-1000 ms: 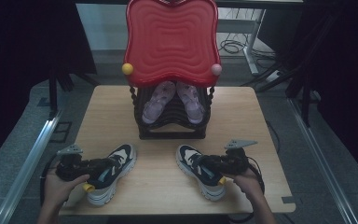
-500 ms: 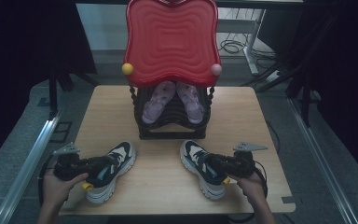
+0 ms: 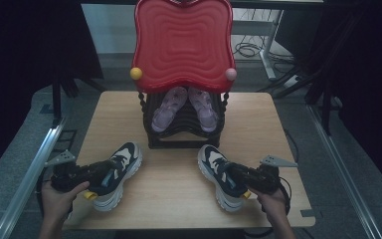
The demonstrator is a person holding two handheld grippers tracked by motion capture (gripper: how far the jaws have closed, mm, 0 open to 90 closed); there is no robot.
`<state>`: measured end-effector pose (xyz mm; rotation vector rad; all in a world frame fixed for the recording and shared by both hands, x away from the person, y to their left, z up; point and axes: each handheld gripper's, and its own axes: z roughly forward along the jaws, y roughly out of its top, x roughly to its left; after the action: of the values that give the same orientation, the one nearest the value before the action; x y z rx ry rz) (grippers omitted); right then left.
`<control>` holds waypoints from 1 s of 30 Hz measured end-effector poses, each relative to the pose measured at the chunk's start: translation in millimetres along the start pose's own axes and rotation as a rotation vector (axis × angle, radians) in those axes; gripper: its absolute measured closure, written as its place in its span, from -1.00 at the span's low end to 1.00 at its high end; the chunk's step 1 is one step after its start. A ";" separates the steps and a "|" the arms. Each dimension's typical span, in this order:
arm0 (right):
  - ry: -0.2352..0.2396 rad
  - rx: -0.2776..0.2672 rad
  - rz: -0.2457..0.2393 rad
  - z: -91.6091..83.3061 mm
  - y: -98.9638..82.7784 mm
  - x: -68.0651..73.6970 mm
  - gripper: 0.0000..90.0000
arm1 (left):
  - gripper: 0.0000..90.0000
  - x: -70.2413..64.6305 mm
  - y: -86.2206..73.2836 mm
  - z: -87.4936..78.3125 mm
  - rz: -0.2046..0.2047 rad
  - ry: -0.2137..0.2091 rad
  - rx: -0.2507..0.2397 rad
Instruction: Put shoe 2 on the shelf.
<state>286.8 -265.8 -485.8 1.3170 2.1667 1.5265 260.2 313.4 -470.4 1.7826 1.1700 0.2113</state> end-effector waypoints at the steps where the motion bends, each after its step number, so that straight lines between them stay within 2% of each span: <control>1: -0.008 -0.013 0.010 -2.3 -0.4 -1.2 0.62 | 0.50 0.0 0.0 -0.1 -0.002 -0.004 -0.003; 7: -0.014 -0.043 0.033 -8.3 -1.6 -4.7 0.62 | 0.50 -0.1 -0.1 -0.2 -0.013 0.002 -0.019; 8: -0.020 -0.061 0.054 -12.2 -2.3 -6.6 0.62 | 0.49 -0.1 0.1 -1.4 -0.014 0.003 -0.027; 15: -0.041 -0.111 0.084 -23.2 -2.7 -11.3 0.62 | 0.50 -1.3 1.1 -5.9 -0.027 0.009 -0.070; 17: -0.050 -0.143 0.098 -27.5 -0.6 -14.2 0.62 | 0.50 -1.8 1.5 -5.9 -0.031 0.010 -0.076; 21: -0.065 -0.181 0.088 -35.4 4.4 -17.3 0.62 | 0.49 -3.3 3.2 -6.5 -0.037 0.010 -0.088; 25: -0.057 -0.224 0.107 -43.6 9.6 -20.3 0.62 | 0.49 -9.5 7.1 -10.4 -0.038 0.021 -0.110; 30: -0.066 -0.253 0.097 -48.6 14.1 -22.0 0.62 | 0.49 -10.3 12.3 -14.0 -0.041 0.023 -0.126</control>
<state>279.0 -313.4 -459.0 1.3811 1.8233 1.7004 254.1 312.9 -449.9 1.6487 1.1824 0.2760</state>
